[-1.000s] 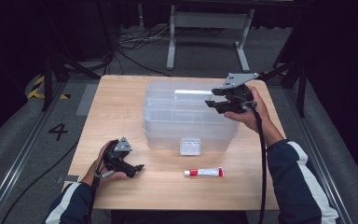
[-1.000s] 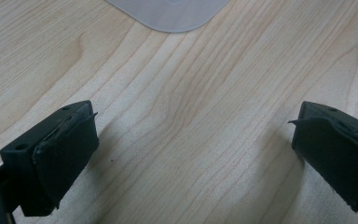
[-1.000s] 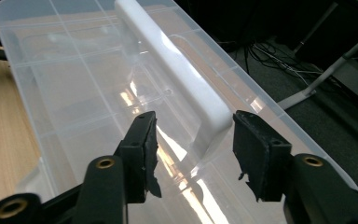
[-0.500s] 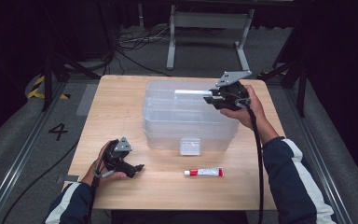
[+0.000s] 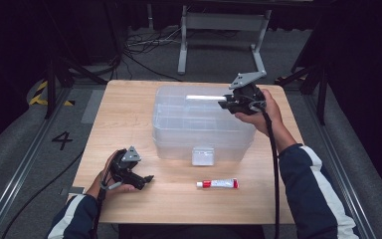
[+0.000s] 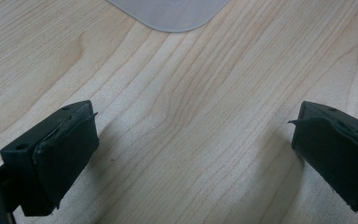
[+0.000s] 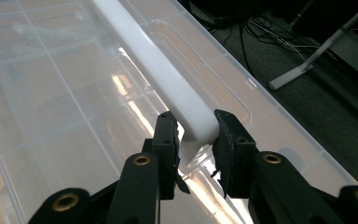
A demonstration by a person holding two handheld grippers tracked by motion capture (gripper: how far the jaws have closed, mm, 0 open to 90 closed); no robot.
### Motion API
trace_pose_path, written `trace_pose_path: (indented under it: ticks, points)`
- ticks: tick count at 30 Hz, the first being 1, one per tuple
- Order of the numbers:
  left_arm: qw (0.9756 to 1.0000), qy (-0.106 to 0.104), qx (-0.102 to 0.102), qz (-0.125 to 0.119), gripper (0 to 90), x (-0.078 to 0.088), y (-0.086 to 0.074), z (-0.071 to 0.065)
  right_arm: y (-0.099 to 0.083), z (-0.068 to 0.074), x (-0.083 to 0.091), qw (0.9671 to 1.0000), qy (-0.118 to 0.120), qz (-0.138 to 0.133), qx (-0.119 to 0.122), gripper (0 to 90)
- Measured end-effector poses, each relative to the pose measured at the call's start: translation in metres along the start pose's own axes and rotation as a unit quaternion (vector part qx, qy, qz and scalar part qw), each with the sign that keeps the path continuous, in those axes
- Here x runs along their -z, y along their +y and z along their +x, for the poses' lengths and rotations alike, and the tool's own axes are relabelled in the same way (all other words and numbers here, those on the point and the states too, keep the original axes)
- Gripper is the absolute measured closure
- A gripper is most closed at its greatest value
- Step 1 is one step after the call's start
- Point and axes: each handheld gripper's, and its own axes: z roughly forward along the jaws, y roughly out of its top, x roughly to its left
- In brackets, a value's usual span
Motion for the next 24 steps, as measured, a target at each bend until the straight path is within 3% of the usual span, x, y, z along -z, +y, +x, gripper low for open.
trace_pose_path:
  ticks: [7, 16, 24]
  points:
    - [1.0, 0.002, 0.002, 0.0, 1.0, 0.0, 0.0, -0.001, 0.002, -0.004, -0.001, 0.9998, 0.007, 0.004, -0.017, 71.5]
    - [1.0, 0.002, 0.003, -0.006, 3.2, 0.0, 0.0, 0.001, 0.009, -0.005, -0.001, 0.9997, -0.003, 0.015, -0.02, 71.3]
    - [0.9996, 0.013, 0.019, -0.017, 16.4, 0.003, 0.0, 0.004, 0.015, -0.01, -0.002, 0.9991, -0.003, 0.025, -0.035, 71.1]
